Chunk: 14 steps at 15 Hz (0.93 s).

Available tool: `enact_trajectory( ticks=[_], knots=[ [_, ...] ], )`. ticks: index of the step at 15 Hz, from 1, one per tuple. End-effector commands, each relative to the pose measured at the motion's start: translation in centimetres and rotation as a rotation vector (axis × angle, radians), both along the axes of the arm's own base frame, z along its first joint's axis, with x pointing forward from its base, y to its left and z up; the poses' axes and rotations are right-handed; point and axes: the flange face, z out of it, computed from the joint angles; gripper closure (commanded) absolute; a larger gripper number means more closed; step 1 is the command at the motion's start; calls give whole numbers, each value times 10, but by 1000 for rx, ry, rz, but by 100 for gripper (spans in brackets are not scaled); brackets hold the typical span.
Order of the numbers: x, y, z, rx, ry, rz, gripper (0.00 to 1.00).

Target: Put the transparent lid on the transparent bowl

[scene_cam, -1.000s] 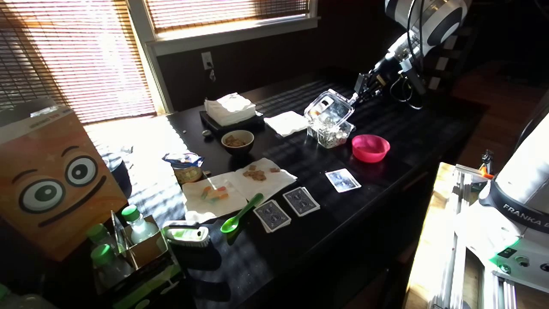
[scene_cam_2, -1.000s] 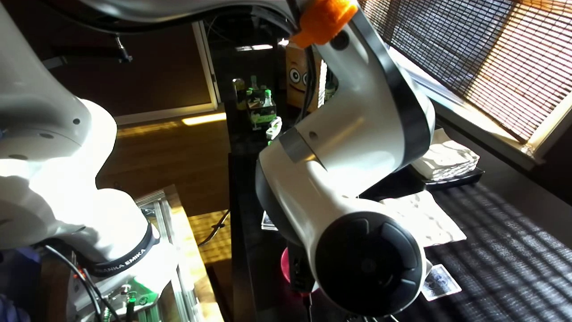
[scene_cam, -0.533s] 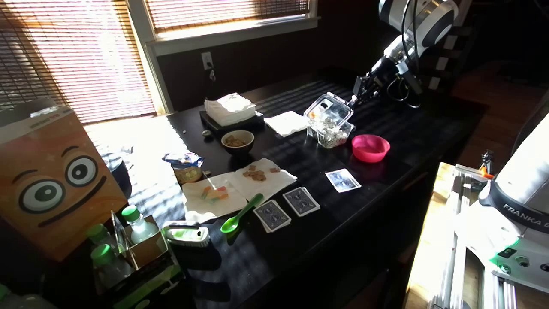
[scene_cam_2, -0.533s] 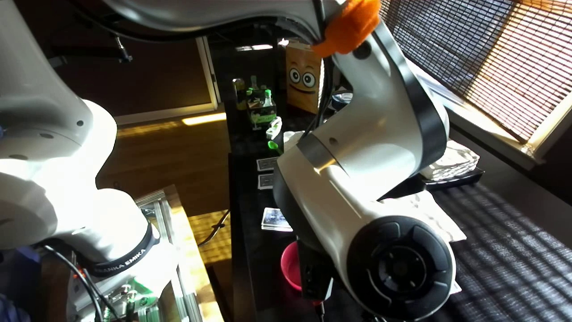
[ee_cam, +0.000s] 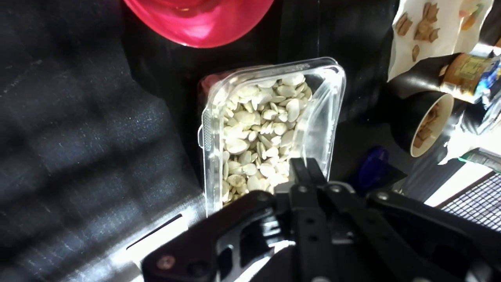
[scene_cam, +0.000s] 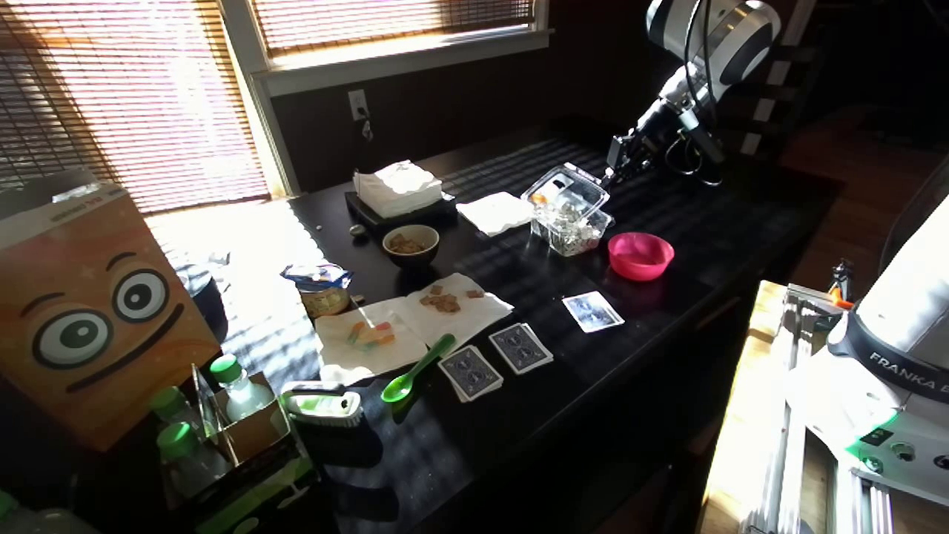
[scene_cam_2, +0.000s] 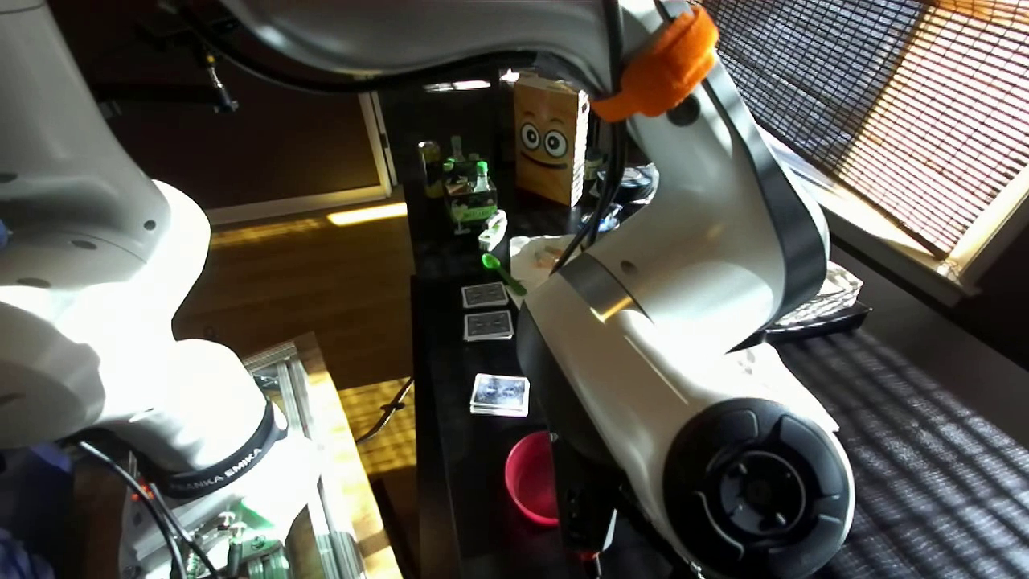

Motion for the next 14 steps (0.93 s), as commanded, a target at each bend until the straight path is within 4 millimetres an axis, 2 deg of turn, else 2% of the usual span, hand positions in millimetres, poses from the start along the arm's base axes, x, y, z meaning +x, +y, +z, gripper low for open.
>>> enact_trajectory(
  ticks=[1,8,14],
  knots=[
    [6,-5,-4,-25,30,19,100],
    [2,-7,-11,-83,83,8,100],
    [4,-1,-16,-81,111,5,100]
  ],
)
